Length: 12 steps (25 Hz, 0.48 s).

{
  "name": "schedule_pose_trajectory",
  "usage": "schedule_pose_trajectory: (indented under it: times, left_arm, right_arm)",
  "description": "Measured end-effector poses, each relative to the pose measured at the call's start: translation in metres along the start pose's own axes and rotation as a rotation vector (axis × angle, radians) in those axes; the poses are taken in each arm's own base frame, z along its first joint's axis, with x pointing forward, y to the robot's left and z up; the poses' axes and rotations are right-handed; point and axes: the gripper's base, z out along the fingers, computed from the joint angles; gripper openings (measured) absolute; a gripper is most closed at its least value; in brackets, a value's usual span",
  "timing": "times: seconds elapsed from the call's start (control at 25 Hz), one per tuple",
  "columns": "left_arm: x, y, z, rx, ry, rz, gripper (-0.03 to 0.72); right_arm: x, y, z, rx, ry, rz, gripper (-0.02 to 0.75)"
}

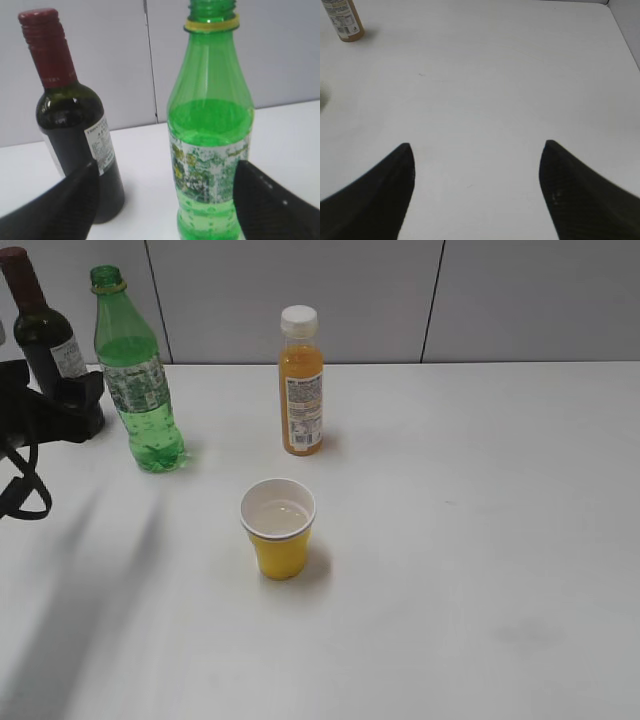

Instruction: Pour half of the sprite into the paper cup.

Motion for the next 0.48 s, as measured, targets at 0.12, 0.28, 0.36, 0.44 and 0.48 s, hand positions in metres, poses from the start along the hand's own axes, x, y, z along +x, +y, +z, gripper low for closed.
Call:
schedule_pose_trajectory:
  times: [0.12,0.28,0.36,0.44,0.48]
  left_arm:
    - [-0.004,0.002,-0.008,0.012,0.075,0.021,0.625]
    - [-0.011,0.006,-0.014,0.036,0.193,0.047,0.620]
    - [-0.018,0.008,-0.013,0.069,0.264,0.035,0.617]
    - [-0.027,0.010,-0.011,0.100,0.321,0.015,0.613]
    - [-0.032,0.011,-0.010,0.121,0.350,0.007,0.611]
  right_arm:
    - [0.000,0.000,0.000,0.000,0.000,0.000,0.583]
    - [0.000,0.000,0.000,0.000,0.000,0.000,0.583]
    - [0.000,0.000,0.000,0.000,0.000,0.000,0.583]
    - [0.000,0.000,0.000,0.000,0.000,0.000,0.583]
    - [0.000,0.000,0.000,0.000,0.000,0.000,0.583]
